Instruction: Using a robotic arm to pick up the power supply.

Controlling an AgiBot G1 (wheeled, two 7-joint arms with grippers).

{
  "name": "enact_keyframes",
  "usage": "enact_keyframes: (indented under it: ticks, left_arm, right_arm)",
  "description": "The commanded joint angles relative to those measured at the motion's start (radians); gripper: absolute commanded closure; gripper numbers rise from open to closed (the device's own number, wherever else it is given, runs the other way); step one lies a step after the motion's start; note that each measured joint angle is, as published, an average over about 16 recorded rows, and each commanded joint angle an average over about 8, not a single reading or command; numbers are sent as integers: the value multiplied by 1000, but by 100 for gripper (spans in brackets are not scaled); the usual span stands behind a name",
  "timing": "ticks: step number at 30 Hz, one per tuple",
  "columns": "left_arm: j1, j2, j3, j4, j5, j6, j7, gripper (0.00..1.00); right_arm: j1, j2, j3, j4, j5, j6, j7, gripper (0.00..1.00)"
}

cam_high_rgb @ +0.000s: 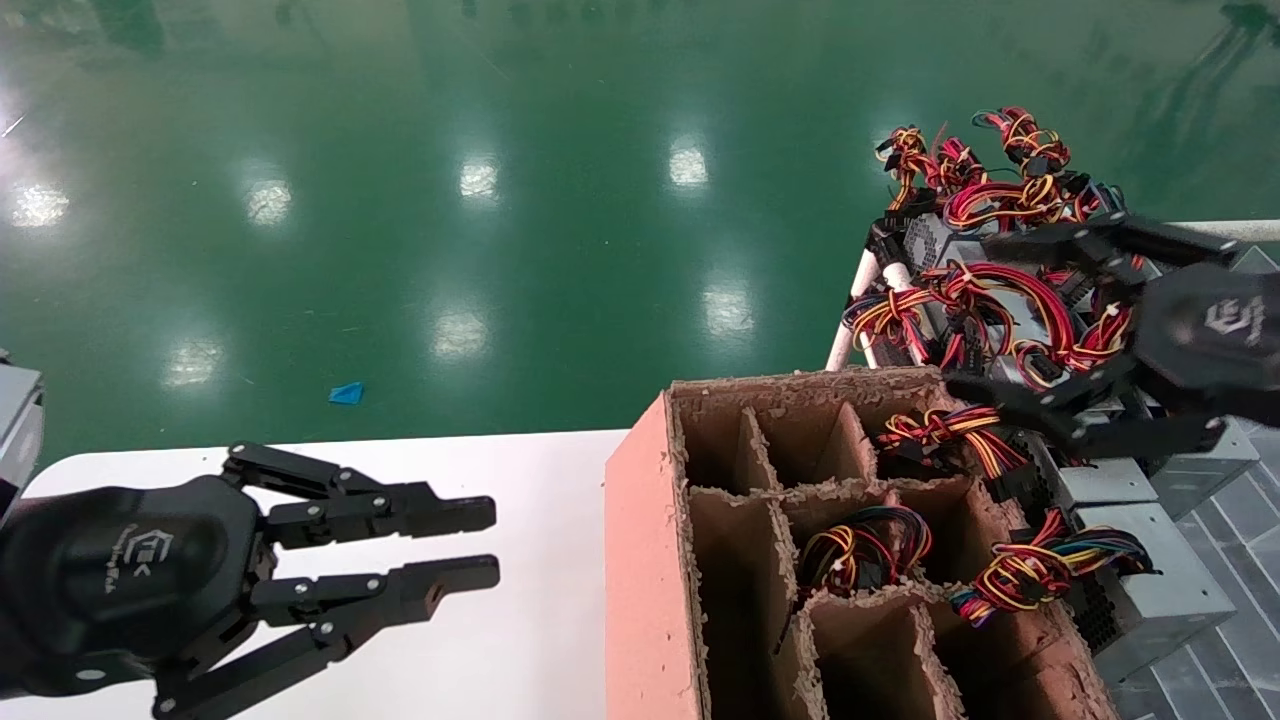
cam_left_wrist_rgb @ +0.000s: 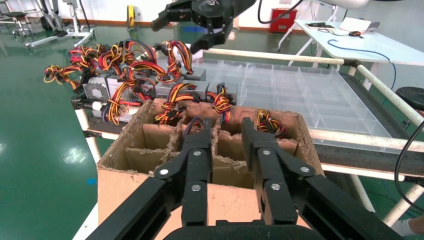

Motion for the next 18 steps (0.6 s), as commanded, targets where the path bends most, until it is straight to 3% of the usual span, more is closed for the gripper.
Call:
enact_keyframes:
  ticks: [1,18]
  left_arm:
    - [0,0,0,0,0,0,0,0]
    - [0,0,0,0,0,0,0,0]
  right_arm:
    - [-29,-6,17,31,10,3,16,0]
    - [-279,-56,158,294,98,28,155,0]
